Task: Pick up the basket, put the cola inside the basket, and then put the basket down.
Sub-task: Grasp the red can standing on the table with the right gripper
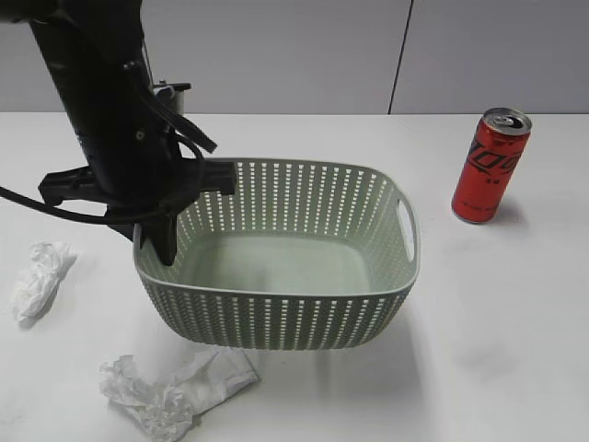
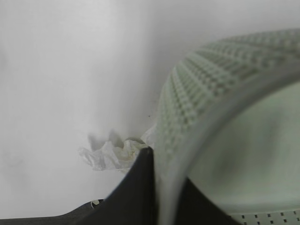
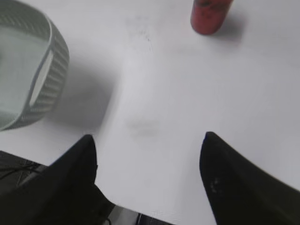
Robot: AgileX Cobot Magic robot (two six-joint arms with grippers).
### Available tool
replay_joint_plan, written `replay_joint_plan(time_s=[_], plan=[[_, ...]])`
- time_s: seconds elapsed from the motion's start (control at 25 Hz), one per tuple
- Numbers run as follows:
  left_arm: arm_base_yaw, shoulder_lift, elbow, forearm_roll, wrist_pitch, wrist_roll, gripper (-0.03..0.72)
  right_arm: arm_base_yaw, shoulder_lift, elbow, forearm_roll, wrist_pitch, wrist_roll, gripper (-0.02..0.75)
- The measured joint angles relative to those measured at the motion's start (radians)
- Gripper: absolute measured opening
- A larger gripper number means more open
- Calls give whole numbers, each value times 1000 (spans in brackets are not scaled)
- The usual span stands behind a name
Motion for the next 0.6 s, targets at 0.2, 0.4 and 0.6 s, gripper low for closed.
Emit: replay_joint_plan(time_s=[0.2,0.4,0.6], plan=[[0,0,0,0,0,0,-4,0,-205,178,-1,-68,0,520],[0,0,0,0,0,0,-4,0,-425,343,-3,-168,0,520],[0,0,0,0,0,0,-4,0,-619,485,-42,-204,0,520]])
